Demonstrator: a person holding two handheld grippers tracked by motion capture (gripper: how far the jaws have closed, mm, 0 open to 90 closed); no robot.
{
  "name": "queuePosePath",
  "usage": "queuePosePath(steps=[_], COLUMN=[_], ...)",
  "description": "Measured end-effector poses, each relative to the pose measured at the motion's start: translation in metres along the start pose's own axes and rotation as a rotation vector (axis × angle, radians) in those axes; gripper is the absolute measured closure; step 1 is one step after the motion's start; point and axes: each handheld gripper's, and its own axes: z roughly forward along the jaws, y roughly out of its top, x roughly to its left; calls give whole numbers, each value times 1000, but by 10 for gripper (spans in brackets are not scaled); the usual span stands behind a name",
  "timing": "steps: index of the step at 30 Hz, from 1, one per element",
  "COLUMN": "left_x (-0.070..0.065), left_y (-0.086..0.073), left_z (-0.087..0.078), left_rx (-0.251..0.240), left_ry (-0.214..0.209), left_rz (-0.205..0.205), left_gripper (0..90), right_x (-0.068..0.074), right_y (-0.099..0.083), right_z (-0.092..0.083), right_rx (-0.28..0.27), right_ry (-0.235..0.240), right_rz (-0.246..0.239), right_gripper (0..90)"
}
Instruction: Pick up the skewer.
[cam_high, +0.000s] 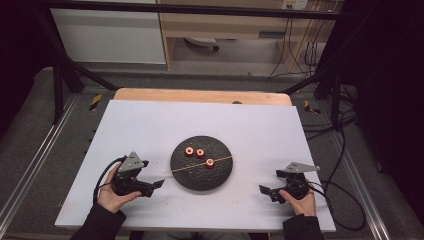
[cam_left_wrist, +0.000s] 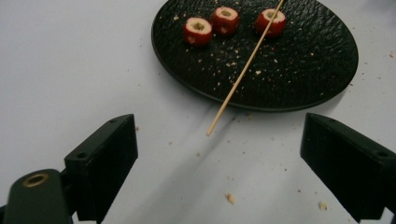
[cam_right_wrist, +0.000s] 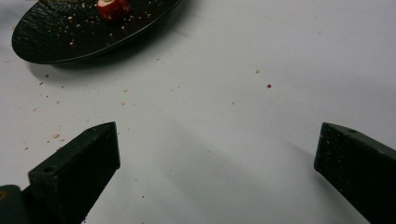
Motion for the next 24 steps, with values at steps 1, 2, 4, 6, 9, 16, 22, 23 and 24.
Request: queuePosePath(steps=[1,2,4,6,9,16,22,23,24], left_x=[0,-1,-2,-3,-4,-8,-11,-11,-12], left_y=[0,5,7,11,16,30,40,41,42], left_z=[0,2,4,7,13,25,35,36,38], left_rx=[0,10,14,23,45,86,113,113,118], left_ry=[0,-2,-3,-6,-9,-20,-34,-37,-41], left_rz=[0,11,17,24,37,73,95,98,102], left_gripper=[111,112,116,122,126,131,130,130,129], right_x=[0,0,0,0,0,0,0,0,0], right_y=[0,0,0,0,0,0,0,0,0], right_z=[0,0,0,0,0,0,0,1,1], right_rx=[0,0,0,-1,0,3,5,5,6], right_ry=[0,-1,-1,-1,0,1,4,3,4], right_rz=[0,-1,-1,-1,-4,-6,-7,-7,-8], right_gripper=[9,10,10,10,10,10,10,11,10])
